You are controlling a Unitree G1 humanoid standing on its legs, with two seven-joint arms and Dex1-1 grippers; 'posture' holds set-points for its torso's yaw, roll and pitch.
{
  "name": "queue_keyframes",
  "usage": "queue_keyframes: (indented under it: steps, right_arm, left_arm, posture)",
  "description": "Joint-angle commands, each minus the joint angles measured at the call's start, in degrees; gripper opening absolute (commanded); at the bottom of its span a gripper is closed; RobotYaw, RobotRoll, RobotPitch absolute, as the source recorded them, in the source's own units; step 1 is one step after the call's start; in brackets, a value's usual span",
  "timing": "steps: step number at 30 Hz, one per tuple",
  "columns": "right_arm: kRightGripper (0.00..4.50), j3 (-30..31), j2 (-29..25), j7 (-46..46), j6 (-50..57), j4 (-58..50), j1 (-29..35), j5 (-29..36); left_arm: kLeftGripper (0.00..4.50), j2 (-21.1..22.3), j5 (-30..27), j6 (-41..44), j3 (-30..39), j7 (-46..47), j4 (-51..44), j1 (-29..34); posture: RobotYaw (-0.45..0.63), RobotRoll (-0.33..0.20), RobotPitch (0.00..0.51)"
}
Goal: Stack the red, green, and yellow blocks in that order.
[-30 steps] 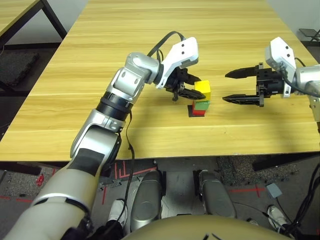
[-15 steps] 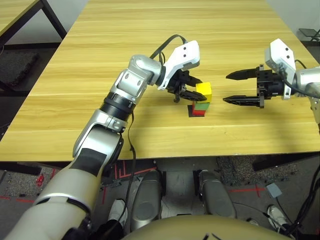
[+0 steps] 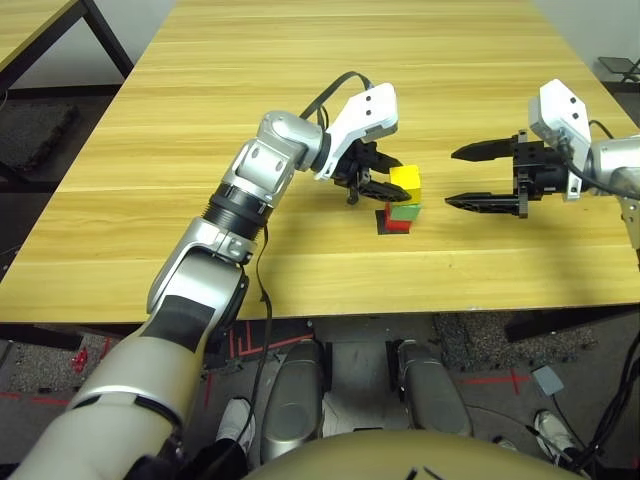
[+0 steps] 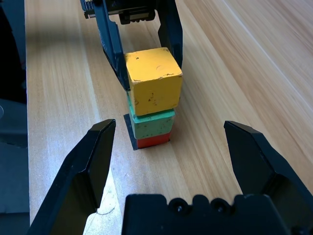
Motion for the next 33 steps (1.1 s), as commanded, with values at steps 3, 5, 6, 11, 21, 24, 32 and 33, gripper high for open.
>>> queue_keyframes:
  steps: [3,5,6,11,21,24,32,33]
  right_arm:
    - [4.5,-0.9,-0.6,-0.2,0.3,-0.3,0.6,0.8]
    - [4.5,-0.8,-0.6,-0.2,0.3,-0.2,0.6,0.8]
    - [4.5,-0.8,-0.6,-0.2,0.2,-0.2,0.6,0.8]
    - [4.5,-0.8,-0.5,-0.4,0.3,-0.3,0.6,0.9]
    - [4.5,-1.0,-0.6,-0.3,0.1,0.2,0.5,0.8]
    - [4.5,-1.3,-1.1,0.0,-0.4,1.4,0.0,0.6]
    - [4.5,-9.1,-1.6,-8.3,1.8,10.0,-4.0,1.3]
    - [4.5,-10.8,-1.3,-10.9,1.5,12.6,-4.6,1.0]
  left_arm:
    - [2.04,-0.6,0.3,1.3,-1.0,-0.5,-1.5,-0.8]
    - [2.04,-0.7,0.3,1.6,-0.9,-0.5,-1.7,-0.9]
    - [2.04,-0.8,0.3,1.7,-1.0,-0.5,-1.7,-0.9]
    - [2.04,-0.8,0.7,1.1,-1.0,-0.3,-0.7,-0.8]
    - [3.3,0.1,0.1,2.6,-0.4,-0.7,-3.3,-0.2]
    - [4.25,0.9,-3.6,7.5,2.7,0.3,-10.2,1.1]
    - [4.48,-1.0,-15.5,23.9,29.3,24.9,-34.8,11.1]
    - [4.48,-2.3,-15.8,24.0,33.0,29.5,-37.3,13.5]
  posture:
    - [0.13,-0.009,0.135]
    - [0.13,-0.008,0.134]
    - [0.13,-0.008,0.134]
    - [0.13,-0.008,0.133]
    - [0.14,-0.017,0.122]
    - [0.15,-0.025,0.112]
    - [0.17,-0.048,0.092]
    - [0.18,-0.049,0.093]
